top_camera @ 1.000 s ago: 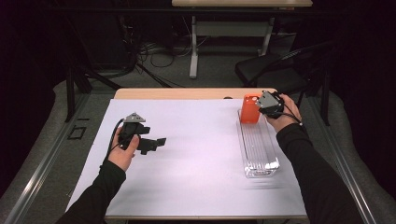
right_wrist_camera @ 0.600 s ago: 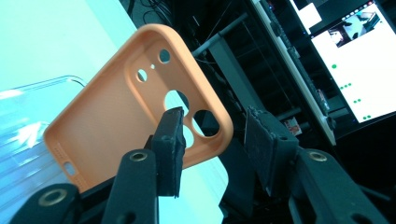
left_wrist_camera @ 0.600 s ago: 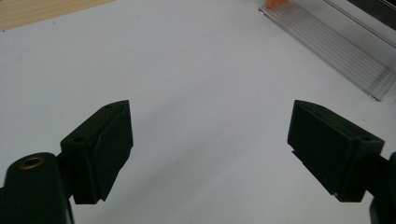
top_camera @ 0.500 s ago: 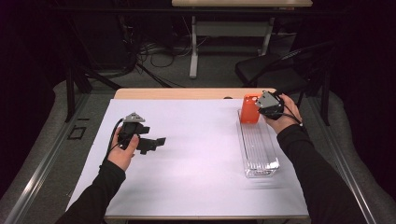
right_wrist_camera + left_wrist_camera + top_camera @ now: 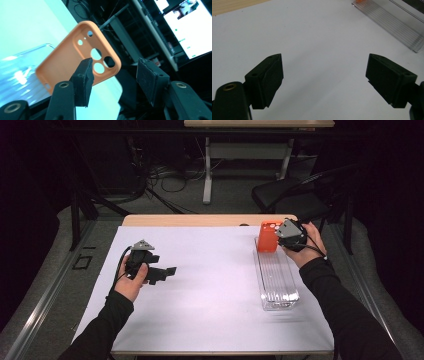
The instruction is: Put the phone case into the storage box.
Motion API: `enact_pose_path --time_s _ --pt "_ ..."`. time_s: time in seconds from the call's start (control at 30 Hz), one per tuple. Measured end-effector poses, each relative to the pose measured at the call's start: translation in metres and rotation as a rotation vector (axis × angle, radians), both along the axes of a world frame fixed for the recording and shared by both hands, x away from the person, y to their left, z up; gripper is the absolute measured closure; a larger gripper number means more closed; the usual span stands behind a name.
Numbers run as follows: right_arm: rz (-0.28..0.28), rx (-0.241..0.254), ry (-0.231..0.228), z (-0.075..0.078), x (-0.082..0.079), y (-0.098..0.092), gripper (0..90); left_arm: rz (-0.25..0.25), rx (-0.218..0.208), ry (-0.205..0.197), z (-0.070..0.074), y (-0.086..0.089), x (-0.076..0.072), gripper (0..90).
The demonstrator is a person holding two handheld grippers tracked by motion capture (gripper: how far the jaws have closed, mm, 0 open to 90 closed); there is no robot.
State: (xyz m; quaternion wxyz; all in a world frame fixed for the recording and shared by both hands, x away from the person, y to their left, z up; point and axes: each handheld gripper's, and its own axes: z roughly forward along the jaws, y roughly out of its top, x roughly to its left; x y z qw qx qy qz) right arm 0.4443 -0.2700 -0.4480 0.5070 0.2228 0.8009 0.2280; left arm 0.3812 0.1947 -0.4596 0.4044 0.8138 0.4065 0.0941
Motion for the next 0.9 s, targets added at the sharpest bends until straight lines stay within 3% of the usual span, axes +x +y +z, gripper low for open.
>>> enact_pose_path --time_s 0.13,0.37,0.53,0.67,0.9 --pt "-0.038 0.042 0.032 0.005 -0.008 0.002 47.3 -0.002 -0.004 -0.004 0.001 0.000 0.000 14.7" --pt "-0.037 0.072 0.072 0.010 -0.026 0.008 45.3 -0.002 -0.008 0.003 0.002 0.003 0.001 14.8" --pt "-0.056 0.119 0.108 0.014 -0.035 0.010 32.1 -0.007 -0.015 0.004 0.002 0.004 0.001 14.8" --pt "-0.046 0.188 0.128 0.015 -0.042 0.010 25.2 -0.011 -0.023 0.004 0.002 0.005 0.002 14.8" --pt "-0.058 0.362 0.190 0.020 -0.054 0.012 14.8 -0.016 -0.028 -0.001 0.004 0.007 0.003 14.7"
